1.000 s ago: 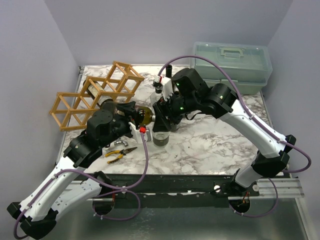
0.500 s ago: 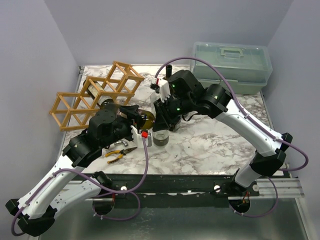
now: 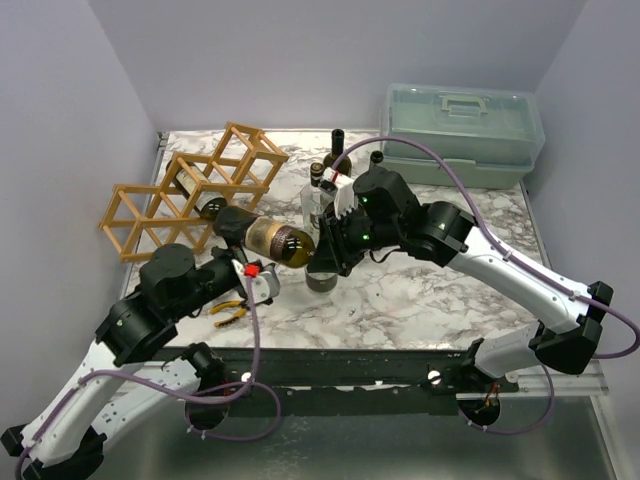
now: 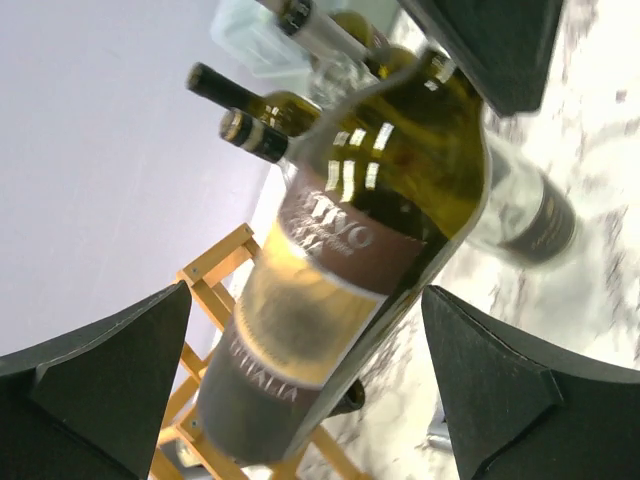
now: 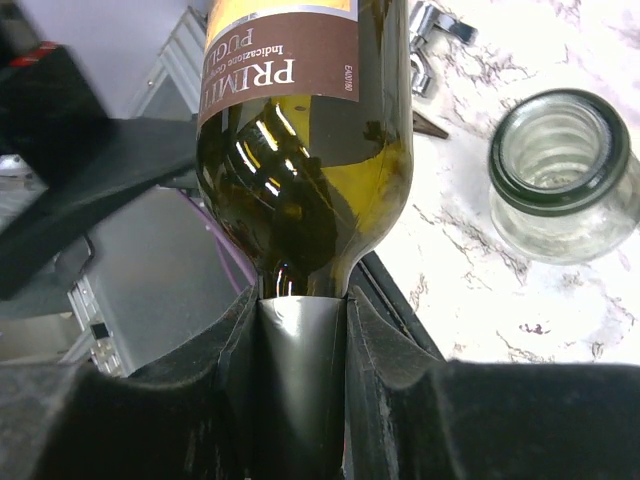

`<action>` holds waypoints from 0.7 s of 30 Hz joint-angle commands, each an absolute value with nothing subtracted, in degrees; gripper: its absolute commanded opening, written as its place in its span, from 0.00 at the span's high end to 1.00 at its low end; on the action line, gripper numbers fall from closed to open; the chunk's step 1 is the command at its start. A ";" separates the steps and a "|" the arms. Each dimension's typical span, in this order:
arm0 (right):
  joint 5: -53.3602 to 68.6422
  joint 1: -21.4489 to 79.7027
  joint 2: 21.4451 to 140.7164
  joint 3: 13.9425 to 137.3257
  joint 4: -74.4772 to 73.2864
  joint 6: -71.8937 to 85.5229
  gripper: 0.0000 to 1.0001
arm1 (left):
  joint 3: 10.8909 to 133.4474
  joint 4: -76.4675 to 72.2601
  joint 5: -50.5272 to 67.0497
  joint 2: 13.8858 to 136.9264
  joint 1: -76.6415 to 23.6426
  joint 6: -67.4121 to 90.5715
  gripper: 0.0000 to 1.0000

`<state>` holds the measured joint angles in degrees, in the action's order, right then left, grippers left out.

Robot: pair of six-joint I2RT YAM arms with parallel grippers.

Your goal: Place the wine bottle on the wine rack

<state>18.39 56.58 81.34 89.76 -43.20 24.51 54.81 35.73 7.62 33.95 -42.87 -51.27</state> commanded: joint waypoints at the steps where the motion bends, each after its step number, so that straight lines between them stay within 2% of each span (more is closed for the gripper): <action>1: 16.06 56.87 78.57 87.69 -35.06 27.21 1.00 | 58.64 31.31 8.11 29.77 -42.90 -36.17 0.01; 6: 14.55 56.87 77.20 84.75 -32.29 28.91 0.99 | 65.46 32.22 0.92 32.90 -42.90 -21.05 0.01; 12: 12.41 58.64 76.86 82.70 -30.83 30.05 0.99 | 78.18 39.85 -19.50 48.15 -42.89 -6.46 0.01; 18: 8.22 60.82 76.34 82.83 -32.99 29.96 0.99 | 85.73 41.43 -40.53 58.78 -42.03 3.18 0.01; 21: 6.68 61.17 75.47 82.83 -34.63 29.52 0.99 | 87.25 41.42 -42.12 61.97 -36.08 6.44 0.10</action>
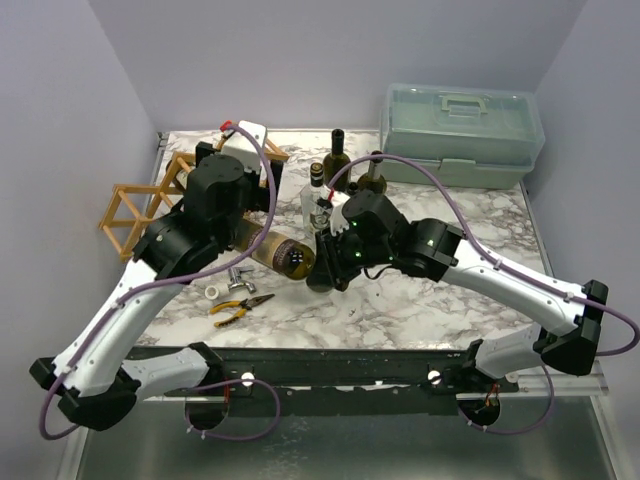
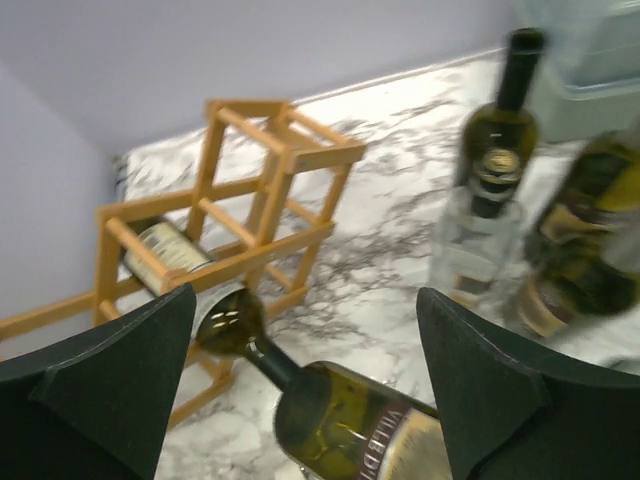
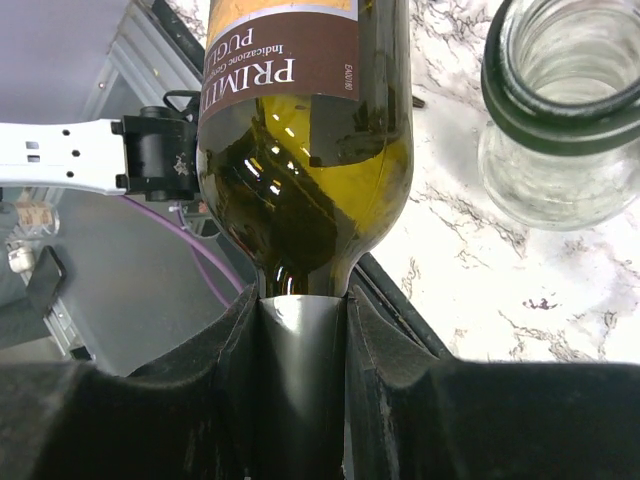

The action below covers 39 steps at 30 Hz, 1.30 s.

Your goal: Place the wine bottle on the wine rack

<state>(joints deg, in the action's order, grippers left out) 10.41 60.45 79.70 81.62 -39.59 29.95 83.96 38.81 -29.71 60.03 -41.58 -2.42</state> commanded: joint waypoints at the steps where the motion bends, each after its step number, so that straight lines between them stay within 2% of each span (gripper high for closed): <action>1: 6.53 61.17 74.98 82.68 -34.92 29.39 0.99 | 87.38 41.41 -39.87 62.96 -32.53 8.00 0.13; 6: 7.15 61.29 73.24 81.48 -35.70 28.81 0.99 | 87.34 41.35 -24.04 69.21 -14.64 14.31 0.17; 10: 6.96 61.80 72.60 80.56 -35.50 28.28 0.99 | 87.57 41.06 -21.68 75.71 -7.01 17.93 0.18; 12: 6.81 61.98 72.31 80.12 -35.29 27.94 0.99 | 87.76 41.04 -20.76 78.41 -3.87 20.41 0.22; 16: 6.43 62.17 72.32 79.05 -35.34 27.59 0.99 | 87.38 39.95 -21.83 82.29 -1.17 23.76 0.32; 21: 5.80 62.24 72.31 77.74 -35.68 26.43 0.99 | 85.78 35.86 -22.66 84.46 -0.97 23.11 0.36; 32: 5.07 62.41 72.80 76.98 -37.62 25.42 0.99 | 84.84 31.64 -20.79 89.63 -0.97 19.80 0.52; 39: 0.31 64.98 74.99 78.54 -38.36 26.71 0.99 | 83.23 28.73 -19.15 91.20 -0.97 15.60 0.59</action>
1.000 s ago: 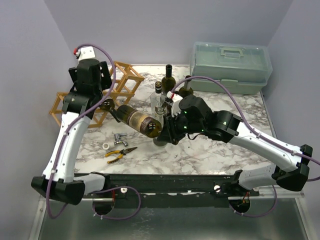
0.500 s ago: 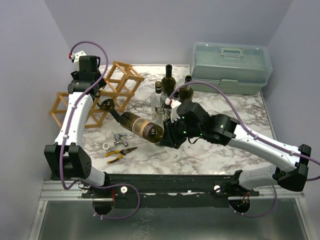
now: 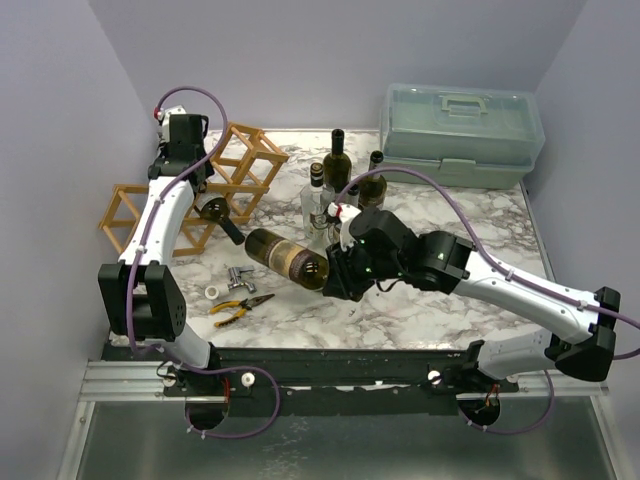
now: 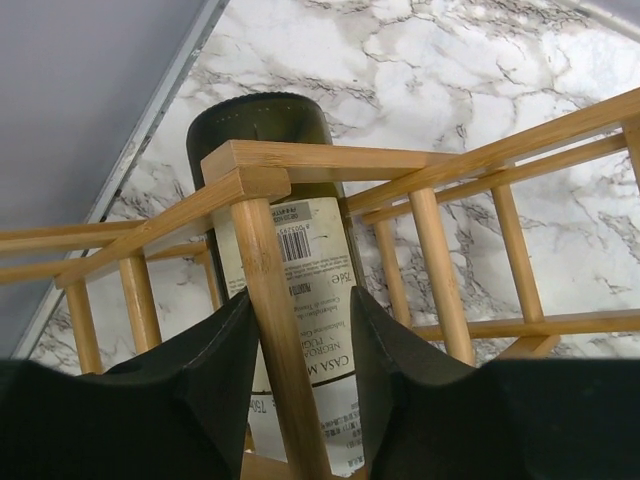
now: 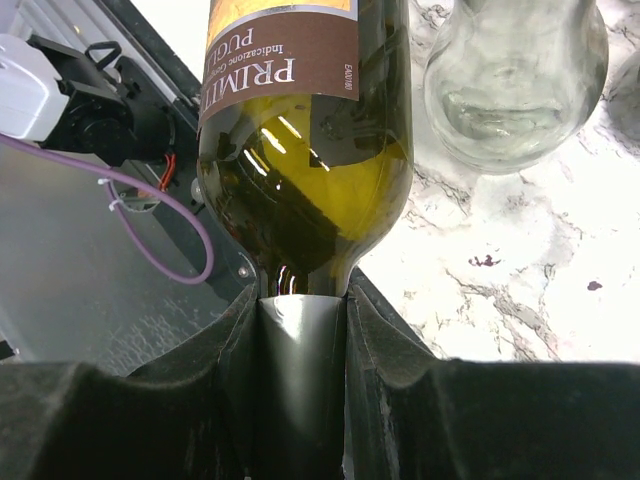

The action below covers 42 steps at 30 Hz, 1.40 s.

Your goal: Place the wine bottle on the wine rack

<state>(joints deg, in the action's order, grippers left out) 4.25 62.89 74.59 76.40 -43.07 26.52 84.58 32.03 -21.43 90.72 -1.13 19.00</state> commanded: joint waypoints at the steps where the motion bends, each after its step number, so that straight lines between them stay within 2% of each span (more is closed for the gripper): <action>1: -2.71 65.73 75.33 78.65 -38.41 27.26 0.99 | 82.79 28.21 -18.45 91.22 -0.97 14.76 0.62; 5: -11.20 69.88 77.23 78.73 -38.41 29.86 0.99 | 80.26 24.28 -15.81 90.84 -0.95 10.22 0.80; 9: -15.67 71.29 78.67 77.84 -37.42 32.33 0.99 | 78.87 21.49 -11.79 90.87 -0.71 7.01 0.90; 18: -24.24 74.80 83.10 79.36 -34.18 36.34 1.00 | 79.14 20.87 -13.60 91.79 1.27 12.19 0.91; 20: -26.52 75.69 84.52 80.50 -33.82 37.21 0.99 | 79.73 21.49 -13.37 92.05 1.79 13.76 0.89; 26: -29.86 77.11 88.74 83.73 -32.54 38.84 0.99 | 80.77 23.61 -11.16 92.01 2.28 16.38 0.68; 29: -31.06 77.64 91.90 85.98 -32.03 39.13 0.99 | 80.42 23.97 -10.05 91.50 2.29 16.69 0.65; 33: -32.47 78.00 96.63 89.18 -30.94 39.18 1.00 | 79.92 24.67 -9.42 90.89 2.28 16.70 0.55; 37: -37.00 78.26 101.07 93.22 -32.46 39.66 1.00 | 79.39 24.62 -8.63 90.26 2.29 16.79 0.51; 42: -38.87 78.23 104.30 94.70 -32.18 39.74 1.00 | 79.53 24.75 -6.93 90.90 2.36 17.35 0.51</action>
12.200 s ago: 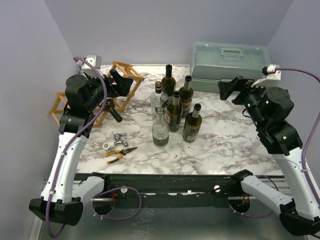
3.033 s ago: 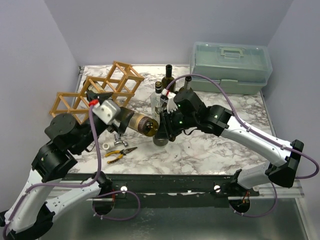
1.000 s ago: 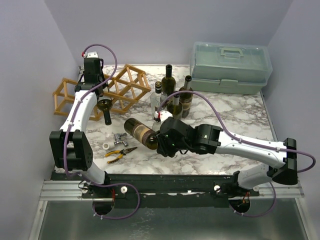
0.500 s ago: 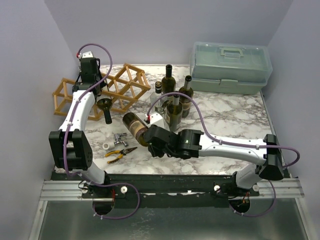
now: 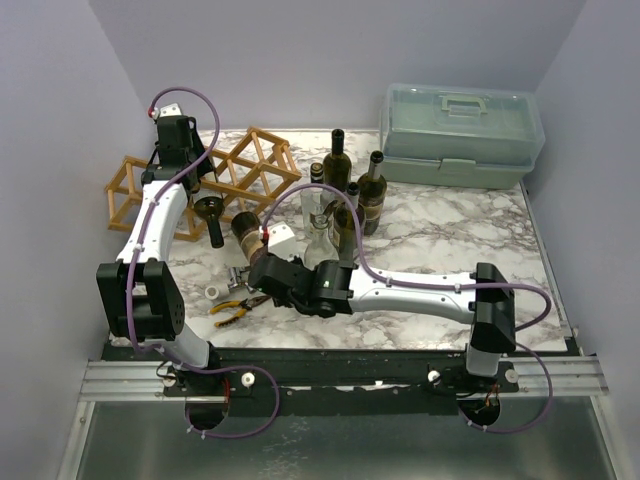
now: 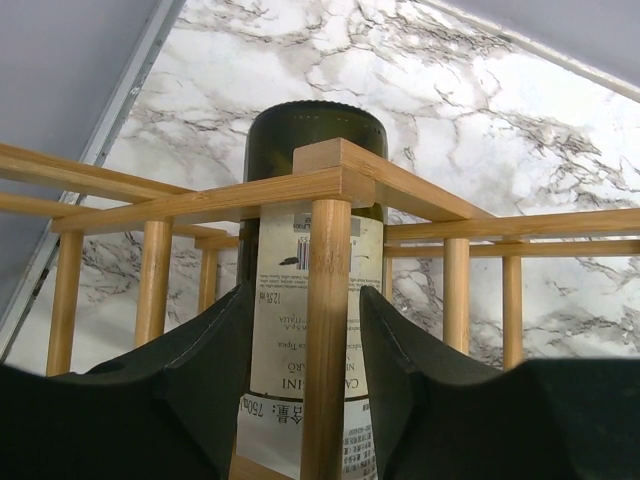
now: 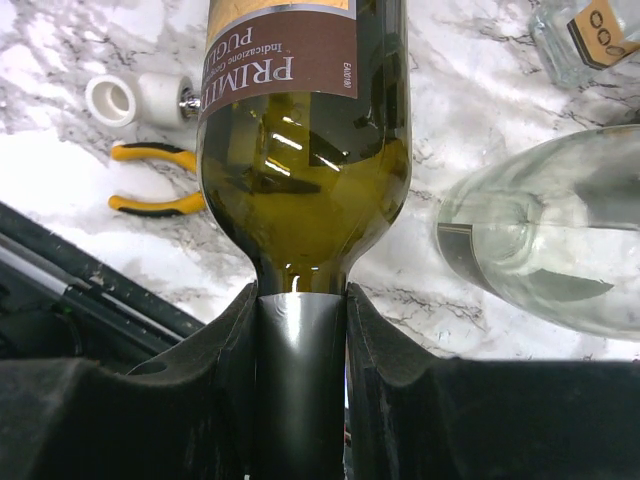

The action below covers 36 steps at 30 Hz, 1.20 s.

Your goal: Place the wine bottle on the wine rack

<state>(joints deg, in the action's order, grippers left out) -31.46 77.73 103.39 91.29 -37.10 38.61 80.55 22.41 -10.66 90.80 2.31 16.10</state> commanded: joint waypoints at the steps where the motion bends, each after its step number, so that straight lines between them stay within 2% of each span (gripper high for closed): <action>1: -39.31 78.23 104.89 94.89 -32.19 39.68 0.99 | 79.62 24.85 -6.65 90.98 2.34 17.72 0.52; 15: -45.71 78.22 114.03 101.10 -26.84 36.30 0.99 | 79.21 24.96 -3.34 91.21 2.99 19.78 0.54; 18: -47.65 78.18 115.93 102.70 -26.52 36.28 0.99 | 79.04 25.03 -3.34 90.85 3.03 19.52 0.57; 23: -49.20 78.22 117.26 102.24 -24.04 36.81 0.99 | 78.84 25.00 -3.04 90.87 3.08 19.42 0.62; 36: -51.96 76.90 119.51 100.62 -19.73 36.67 0.99 | 79.01 25.20 -1.76 91.29 3.43 19.78 0.66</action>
